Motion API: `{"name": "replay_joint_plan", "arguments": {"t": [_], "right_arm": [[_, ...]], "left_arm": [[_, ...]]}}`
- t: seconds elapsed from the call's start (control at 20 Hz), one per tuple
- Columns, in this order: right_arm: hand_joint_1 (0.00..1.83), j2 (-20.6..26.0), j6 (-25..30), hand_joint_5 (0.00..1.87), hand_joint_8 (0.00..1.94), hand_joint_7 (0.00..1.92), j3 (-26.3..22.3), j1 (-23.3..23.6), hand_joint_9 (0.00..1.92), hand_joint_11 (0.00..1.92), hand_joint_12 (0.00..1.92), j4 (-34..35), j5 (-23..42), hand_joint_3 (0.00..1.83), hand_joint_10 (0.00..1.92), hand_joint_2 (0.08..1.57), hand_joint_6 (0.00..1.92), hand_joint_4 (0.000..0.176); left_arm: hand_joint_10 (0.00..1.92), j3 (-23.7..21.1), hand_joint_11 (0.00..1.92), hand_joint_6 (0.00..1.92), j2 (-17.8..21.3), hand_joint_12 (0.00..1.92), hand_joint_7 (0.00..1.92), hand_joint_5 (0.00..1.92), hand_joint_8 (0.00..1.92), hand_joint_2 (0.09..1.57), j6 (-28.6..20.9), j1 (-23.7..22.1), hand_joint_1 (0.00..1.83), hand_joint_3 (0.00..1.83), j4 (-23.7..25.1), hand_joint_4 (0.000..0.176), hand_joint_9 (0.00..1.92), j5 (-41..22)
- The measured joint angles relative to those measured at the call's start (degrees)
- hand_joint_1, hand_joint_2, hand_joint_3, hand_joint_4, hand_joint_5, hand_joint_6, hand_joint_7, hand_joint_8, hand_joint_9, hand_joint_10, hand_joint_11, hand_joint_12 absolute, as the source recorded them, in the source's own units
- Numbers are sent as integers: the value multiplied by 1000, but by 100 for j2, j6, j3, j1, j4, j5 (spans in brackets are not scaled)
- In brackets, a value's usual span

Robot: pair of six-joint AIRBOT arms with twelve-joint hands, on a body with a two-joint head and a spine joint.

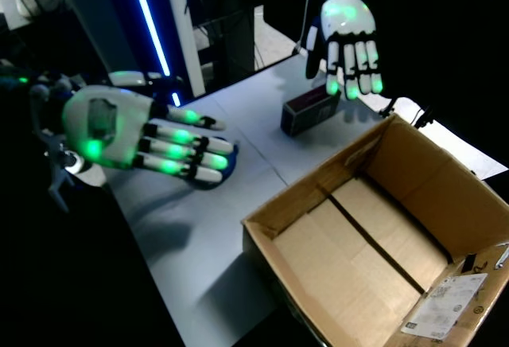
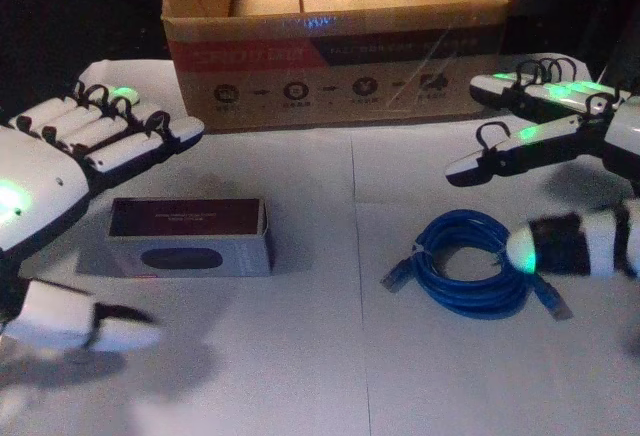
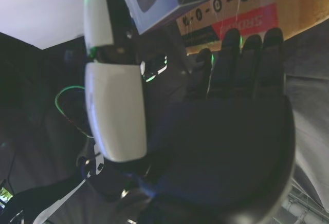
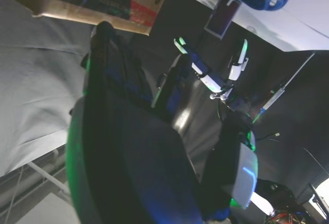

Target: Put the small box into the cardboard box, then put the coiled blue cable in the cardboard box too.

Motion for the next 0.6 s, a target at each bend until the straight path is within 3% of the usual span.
{"name": "replay_joint_plan", "arguments": {"t": [0.05,0.1,0.15,0.2,0.25,0.3,0.35,0.4,0.5,0.6], "right_arm": [[0,0,-2,0,0,0,0,0,0,0,0,0,0,19,0,1021,0,176],[0,0,0,217,7,70,0,0,94,46,26,-2,-4,11,15,1262,11,176],[60,0,0,504,27,424,0,0,438,296,342,-2,-4,10,24,1366,25,42],[69,0,0,641,27,598,0,0,607,405,610,0,-4,7,27,1398,23,0],[58,0,0,757,14,759,0,0,740,501,812,-2,-4,2,19,1426,8,0],[56,0,0,574,0,558,0,0,578,308,732,0,2,0,0,1371,0,3],[3,-2,0,81,0,51,0,0,62,9,111,-4,-4,0,0,1243,0,164],[0,-7,0,15,0,9,0,0,12,1,21,-4,-24,0,0,1171,0,174],[0,-7,-2,0,0,0,0,0,0,0,0,-4,-55,0,0,1092,0,176],[0,-7,2,0,0,0,0,0,0,0,0,13,11,0,0,1053,0,176]], "left_arm": [[0,0,0,0,-2,0,0,0,0,810,-24,0,0,31,37,176,0,11],[0,0,0,0,-2,0,0,0,0,826,-17,-2,0,26,46,176,0,2],[0,0,0,0,-2,0,0,0,0,830,-20,-4,0,25,22,176,0,4],[0,0,0,0,-2,0,0,0,0,836,-13,-7,0,25,9,176,0,7],[0,0,0,0,-2,0,0,0,0,844,-15,-7,0,23,-4,176,0,7],[0,0,0,0,-2,0,0,0,0,866,-15,-7,0,26,-7,176,0,7],[0,0,0,0,-2,0,0,0,0,887,-15,-7,0,26,-4,176,0,7],[0,0,0,0,-2,0,0,0,0,900,-15,-7,0,28,-4,176,0,9],[0,0,0,0,-2,0,0,0,0,881,-15,-7,134,4,-13,176,0,4],[0,0,0,0,-2,0,0,0,0,849,-17,-7,377,0,-20,176,0,4]]}}
